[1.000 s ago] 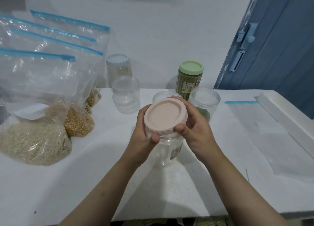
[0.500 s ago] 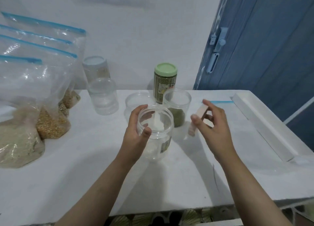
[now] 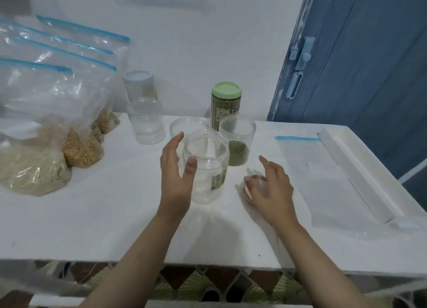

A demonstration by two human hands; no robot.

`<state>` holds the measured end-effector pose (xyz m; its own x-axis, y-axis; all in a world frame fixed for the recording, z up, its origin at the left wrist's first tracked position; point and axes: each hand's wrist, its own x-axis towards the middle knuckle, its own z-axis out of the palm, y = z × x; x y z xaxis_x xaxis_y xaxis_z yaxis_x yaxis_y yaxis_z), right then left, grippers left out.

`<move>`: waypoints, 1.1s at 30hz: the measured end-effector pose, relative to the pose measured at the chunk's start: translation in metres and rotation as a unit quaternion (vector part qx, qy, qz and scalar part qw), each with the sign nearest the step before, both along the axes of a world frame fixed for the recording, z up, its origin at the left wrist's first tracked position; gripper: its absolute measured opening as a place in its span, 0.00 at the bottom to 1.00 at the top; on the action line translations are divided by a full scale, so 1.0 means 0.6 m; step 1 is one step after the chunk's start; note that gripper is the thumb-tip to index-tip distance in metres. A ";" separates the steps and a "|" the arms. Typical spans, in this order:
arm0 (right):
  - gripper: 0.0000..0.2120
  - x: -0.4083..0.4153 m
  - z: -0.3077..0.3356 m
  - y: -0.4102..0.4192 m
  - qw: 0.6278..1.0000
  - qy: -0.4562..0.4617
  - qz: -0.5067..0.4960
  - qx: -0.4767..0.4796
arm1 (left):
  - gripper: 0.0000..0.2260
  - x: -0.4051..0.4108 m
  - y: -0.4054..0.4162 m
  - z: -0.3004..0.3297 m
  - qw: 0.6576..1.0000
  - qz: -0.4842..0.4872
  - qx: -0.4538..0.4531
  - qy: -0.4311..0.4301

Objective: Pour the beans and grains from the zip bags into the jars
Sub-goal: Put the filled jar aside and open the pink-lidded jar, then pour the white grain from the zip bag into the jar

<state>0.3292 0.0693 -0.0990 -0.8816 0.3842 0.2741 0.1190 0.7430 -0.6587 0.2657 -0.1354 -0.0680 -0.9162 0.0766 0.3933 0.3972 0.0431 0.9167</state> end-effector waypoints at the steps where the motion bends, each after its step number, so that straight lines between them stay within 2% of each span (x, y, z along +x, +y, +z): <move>1: 0.30 0.009 0.017 -0.007 0.998 0.055 0.005 -0.021 | 0.25 0.012 -0.001 0.004 0.999 0.023 -0.013 0.022; 4: 0.19 0.030 0.078 -0.039 0.983 0.174 0.039 -0.029 | 0.19 0.041 -0.002 0.026 0.997 0.056 -0.008 0.058; 7: 0.15 0.032 0.132 -0.082 0.968 0.231 0.083 -0.043 | 0.17 0.054 -0.014 0.050 0.995 0.063 0.035 0.070; 13: 0.12 -0.006 0.198 -0.201 0.949 0.235 0.173 -0.121 | 0.15 0.033 -0.108 0.103 0.988 0.105 0.084 0.081; 18: 0.11 -0.080 0.215 -0.336 0.934 0.223 0.213 -0.179 | 0.16 -0.022 -0.243 0.126 0.977 0.171 0.080 0.095; 21: 0.09 -0.140 0.211 -0.430 0.926 0.223 0.221 -0.209 | 0.13 -0.077 -0.347 0.128 0.971 0.203 0.060 0.109; 26: 0.13 -0.251 0.183 -0.593 0.918 0.210 0.182 -0.283 | 0.14 -0.186 -0.521 0.129 0.961 0.253 -0.020 0.113; 29: 0.21 -0.306 0.164 -0.669 0.922 0.218 0.135 -0.291 | 0.20 -0.255 -0.604 0.125 0.957 0.276 -0.060 0.069; 33: 0.29 -0.366 0.151 -0.713 0.917 0.228 0.082 -0.318 | 0.29 -0.332 -0.668 0.119 0.974 0.215 -0.067 -0.004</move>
